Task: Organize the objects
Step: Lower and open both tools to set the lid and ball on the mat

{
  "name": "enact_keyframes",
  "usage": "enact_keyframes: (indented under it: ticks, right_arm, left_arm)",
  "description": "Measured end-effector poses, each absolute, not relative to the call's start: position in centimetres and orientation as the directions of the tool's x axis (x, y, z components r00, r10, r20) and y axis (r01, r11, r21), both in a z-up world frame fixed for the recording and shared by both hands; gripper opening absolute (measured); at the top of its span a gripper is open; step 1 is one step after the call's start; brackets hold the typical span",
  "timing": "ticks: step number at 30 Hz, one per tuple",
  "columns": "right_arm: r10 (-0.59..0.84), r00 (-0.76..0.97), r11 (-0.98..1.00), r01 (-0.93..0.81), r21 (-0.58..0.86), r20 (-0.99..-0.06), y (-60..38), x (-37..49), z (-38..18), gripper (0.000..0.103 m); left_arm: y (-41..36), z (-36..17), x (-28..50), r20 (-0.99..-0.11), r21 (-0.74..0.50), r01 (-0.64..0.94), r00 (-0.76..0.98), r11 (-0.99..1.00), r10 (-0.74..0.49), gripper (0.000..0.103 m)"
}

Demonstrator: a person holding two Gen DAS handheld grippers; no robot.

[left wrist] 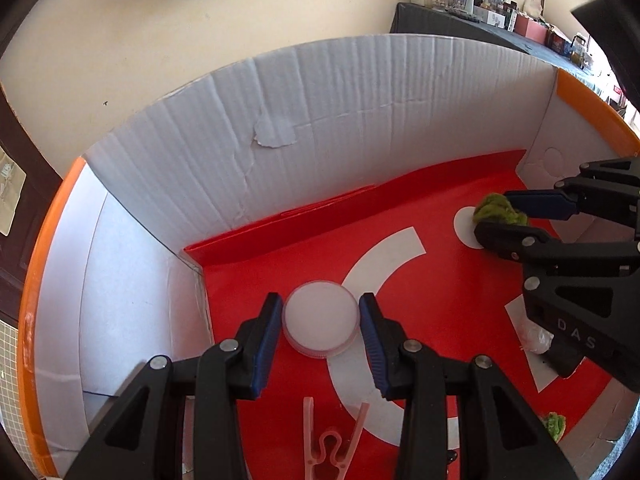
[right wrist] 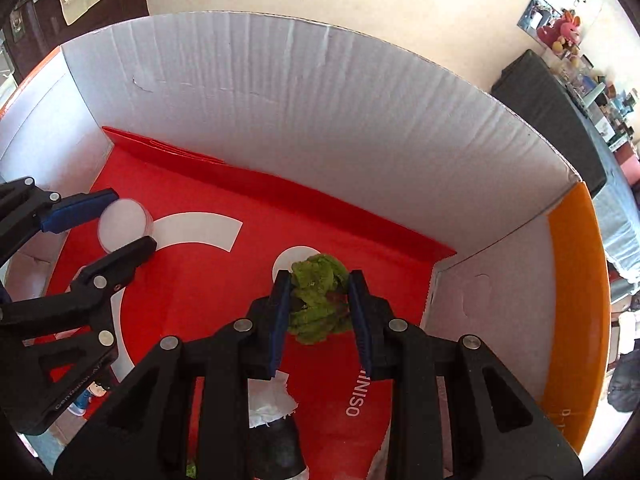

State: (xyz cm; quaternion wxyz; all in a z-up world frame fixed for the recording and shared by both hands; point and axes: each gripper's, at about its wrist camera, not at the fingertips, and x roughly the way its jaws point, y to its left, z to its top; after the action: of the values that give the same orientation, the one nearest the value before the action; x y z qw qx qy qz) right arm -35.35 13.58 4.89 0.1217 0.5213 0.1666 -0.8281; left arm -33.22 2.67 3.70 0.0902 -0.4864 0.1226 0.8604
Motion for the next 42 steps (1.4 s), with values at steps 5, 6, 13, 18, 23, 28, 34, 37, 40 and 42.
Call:
enact_keyframes:
  ticks: [5,6,13,18,23,28,34,37,40,42]
  right_arm:
    - [-0.018,-0.422,-0.908,0.387,-0.162,-0.906,13.2,-35.0,4.7,0.027]
    - [-0.019,-0.421,-0.908,0.387,-0.161,-0.907,13.2,-35.0,4.6,0.027]
    - [-0.011,-0.427,-0.904,0.391,-0.174,-0.904,12.9,-34.8,4.8,0.027]
    - [-0.006,-0.43,-0.905,0.387,-0.178,-0.903,12.8,-34.6,4.7,0.028]
    - [0.0,-0.435,-0.907,0.38,-0.184,-0.9,12.6,-33.5,4.5,0.03]
    - [-0.002,-0.447,-0.904,0.383,-0.19,-0.894,12.5,-33.0,4.5,0.063]
    - [0.012,-0.465,-0.901,0.379,-0.211,-0.885,12.4,-32.5,4.5,0.063]
    - [0.013,-0.465,-0.9,0.38,-0.212,-0.885,12.3,-32.6,4.6,0.063]
    - [0.012,-0.466,-0.9,0.38,-0.212,-0.885,12.2,-32.2,4.7,0.063]
    - [0.013,-0.467,-0.9,0.38,-0.213,-0.884,12.1,-32.0,4.7,0.063]
  left_arm:
    - [2.4,3.7,-33.2,-0.864,0.118,-0.272,-0.502,-0.955,0.036,0.042]
    - [2.4,3.7,-33.1,-0.865,0.118,-0.272,-0.5,-0.955,0.036,0.042]
    - [1.8,3.9,-32.7,-0.865,0.101,-0.269,-0.5,-0.958,0.05,0.042]
    - [1.6,4.1,-32.3,-0.863,0.1,-0.269,-0.502,-0.958,0.051,0.042]
    - [1.4,4.3,-31.8,-0.861,0.099,-0.271,-0.505,-0.957,0.054,0.042]
    - [1.1,4.6,-31.3,-0.859,0.095,-0.268,-0.508,-0.959,0.057,0.044]
    - [0.9,5.0,-30.7,-0.859,0.091,-0.27,-0.508,-0.959,0.061,0.051]
    - [1.0,5.2,-30.3,-0.857,0.099,-0.274,-0.512,-0.957,0.057,0.051]
    - [0.9,5.4,-29.9,-0.857,0.097,-0.273,-0.512,-0.957,0.059,0.052]
    - [0.8,5.6,-29.7,-0.856,0.096,-0.272,-0.513,-0.957,0.06,0.052]
